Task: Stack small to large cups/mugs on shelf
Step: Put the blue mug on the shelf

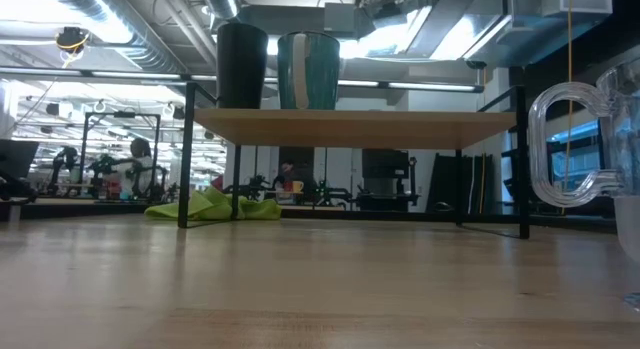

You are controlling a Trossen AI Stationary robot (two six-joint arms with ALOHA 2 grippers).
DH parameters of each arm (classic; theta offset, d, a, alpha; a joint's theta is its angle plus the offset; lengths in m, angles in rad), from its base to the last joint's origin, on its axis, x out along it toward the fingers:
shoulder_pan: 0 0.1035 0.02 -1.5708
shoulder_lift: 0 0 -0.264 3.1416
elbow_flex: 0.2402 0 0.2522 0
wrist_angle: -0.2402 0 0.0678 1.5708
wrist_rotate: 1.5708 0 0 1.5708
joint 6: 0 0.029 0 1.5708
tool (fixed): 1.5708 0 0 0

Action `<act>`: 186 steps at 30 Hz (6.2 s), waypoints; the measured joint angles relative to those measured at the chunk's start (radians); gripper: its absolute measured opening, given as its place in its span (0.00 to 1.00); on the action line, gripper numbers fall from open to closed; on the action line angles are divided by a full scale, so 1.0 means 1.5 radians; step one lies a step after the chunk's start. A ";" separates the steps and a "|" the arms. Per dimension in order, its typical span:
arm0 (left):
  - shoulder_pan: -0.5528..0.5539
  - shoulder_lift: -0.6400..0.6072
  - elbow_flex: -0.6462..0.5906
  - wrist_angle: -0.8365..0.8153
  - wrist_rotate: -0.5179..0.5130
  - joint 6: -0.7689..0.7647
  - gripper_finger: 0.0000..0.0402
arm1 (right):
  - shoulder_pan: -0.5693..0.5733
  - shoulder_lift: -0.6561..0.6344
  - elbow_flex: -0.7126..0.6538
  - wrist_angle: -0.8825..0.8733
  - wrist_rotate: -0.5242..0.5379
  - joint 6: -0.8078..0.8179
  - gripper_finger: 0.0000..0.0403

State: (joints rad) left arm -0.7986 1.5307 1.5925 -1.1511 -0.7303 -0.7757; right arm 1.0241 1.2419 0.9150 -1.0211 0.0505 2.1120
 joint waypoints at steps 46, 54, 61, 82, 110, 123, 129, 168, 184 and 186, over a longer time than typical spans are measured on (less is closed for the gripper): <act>0.006 0.000 0.000 -0.001 -0.003 0.000 0.15 | 0.002 0.107 0.001 0.009 -0.012 0.034 0.28; 0.006 0.000 0.000 -0.001 -0.005 0.000 0.15 | 0.000 0.107 0.001 -0.018 -0.012 0.015 0.28; 0.006 0.000 0.000 -0.001 -0.007 0.000 0.15 | -0.014 0.107 0.001 -0.026 -0.010 -0.124 0.22; 0.014 0.000 0.000 0.000 -0.008 -0.020 0.15 | -0.067 0.106 0.001 0.012 0.038 -0.371 0.09; 0.027 0.000 0.000 0.001 -0.008 -0.042 0.15 | -0.177 0.105 0.001 0.022 -0.055 -0.928 0.10; 0.037 0.000 0.000 0.001 -0.007 -0.057 0.15 | -0.201 0.105 0.016 0.027 -0.047 -0.964 0.11; 0.037 0.000 0.000 0.001 -0.003 -0.055 0.15 | -0.201 0.105 0.017 0.029 -0.038 -0.942 0.18; 0.036 0.000 0.000 -0.016 0.008 -0.023 0.15 | -0.169 0.100 0.035 -0.040 0.018 -0.706 0.44; 0.036 0.000 0.000 -0.016 0.013 -0.023 0.15 | -0.165 0.100 0.009 -0.028 -0.018 -0.693 0.44; 0.036 0.000 0.000 -0.016 0.012 -0.022 0.15 | -0.165 0.100 0.009 -0.028 -0.018 -0.693 0.43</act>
State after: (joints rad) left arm -0.7441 1.5311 1.5929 -1.1748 -0.7116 -0.8093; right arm 0.7761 1.3914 0.9281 -1.0636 0.0242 1.0723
